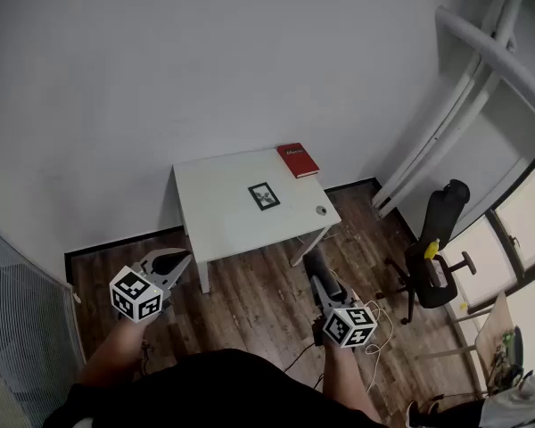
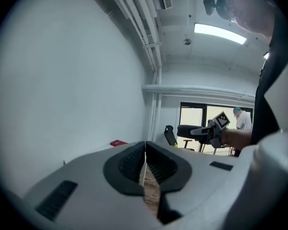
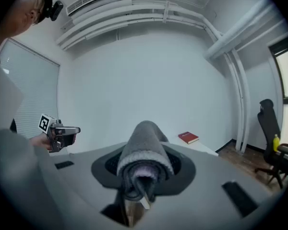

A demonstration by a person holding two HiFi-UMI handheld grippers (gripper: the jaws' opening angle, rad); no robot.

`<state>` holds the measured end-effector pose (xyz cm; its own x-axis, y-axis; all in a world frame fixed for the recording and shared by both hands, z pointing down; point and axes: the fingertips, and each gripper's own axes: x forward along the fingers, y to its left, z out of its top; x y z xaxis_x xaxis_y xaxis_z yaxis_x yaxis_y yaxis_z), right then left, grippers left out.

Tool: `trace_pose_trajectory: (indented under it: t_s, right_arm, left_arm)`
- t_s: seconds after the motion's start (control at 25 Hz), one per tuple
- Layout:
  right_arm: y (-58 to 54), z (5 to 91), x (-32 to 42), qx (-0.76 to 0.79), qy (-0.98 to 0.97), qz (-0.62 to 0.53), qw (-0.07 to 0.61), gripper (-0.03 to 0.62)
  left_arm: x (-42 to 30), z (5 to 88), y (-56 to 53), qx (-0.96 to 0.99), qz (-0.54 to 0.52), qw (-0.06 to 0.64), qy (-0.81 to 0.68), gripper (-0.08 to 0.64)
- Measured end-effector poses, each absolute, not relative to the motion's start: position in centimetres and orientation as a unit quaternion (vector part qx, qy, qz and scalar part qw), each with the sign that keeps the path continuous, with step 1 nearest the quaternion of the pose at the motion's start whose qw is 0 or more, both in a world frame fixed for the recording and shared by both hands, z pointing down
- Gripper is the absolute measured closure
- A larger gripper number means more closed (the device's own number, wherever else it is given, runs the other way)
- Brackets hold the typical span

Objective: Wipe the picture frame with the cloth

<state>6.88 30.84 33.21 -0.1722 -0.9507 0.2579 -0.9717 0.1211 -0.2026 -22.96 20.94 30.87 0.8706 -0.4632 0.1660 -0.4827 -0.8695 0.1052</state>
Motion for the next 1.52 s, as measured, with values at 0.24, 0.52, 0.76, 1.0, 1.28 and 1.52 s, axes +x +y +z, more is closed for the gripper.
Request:
trace_pose_trajectory:
  t_s: [0.24, 0.52, 0.76, 1.0, 1.28, 1.52]
  right_arm:
    - [30.2, 33.2, 9.6, 0.639, -0.752, 0.158, 0.033, 0.479]
    - [30.0, 33.3, 12.9, 0.635, -0.755, 0.162, 0.022, 0.479]
    - [29.8, 34.1, 15.8, 0.622, -0.763, 0.176, 0.012, 0.479]
    - [28.8, 34.9, 16.8, 0.601, -0.777, 0.185, 0.005, 0.479]
    - [28.2, 35.9, 18.2, 0.583, -0.790, 0.188, 0.021, 0.479]
    - [28.5, 36.3, 19.0, 0.573, -0.797, 0.188, 0.030, 0.479]
  left_arm:
    - [-19.6, 30.8, 20.9, 0.965, 0.071, 0.067, -0.242, 0.549]
    - [-16.2, 30.6, 21.6, 0.964, 0.076, 0.065, -0.246, 0.549]
    - [-13.4, 30.6, 21.9, 0.962, 0.081, 0.065, -0.251, 0.549]
    - [-11.5, 31.5, 21.5, 0.959, 0.098, 0.070, -0.257, 0.549]
    - [-9.1, 32.0, 21.8, 0.956, 0.109, 0.070, -0.262, 0.549]
    - [-7.2, 33.0, 23.2, 0.956, 0.120, 0.071, -0.257, 0.549]
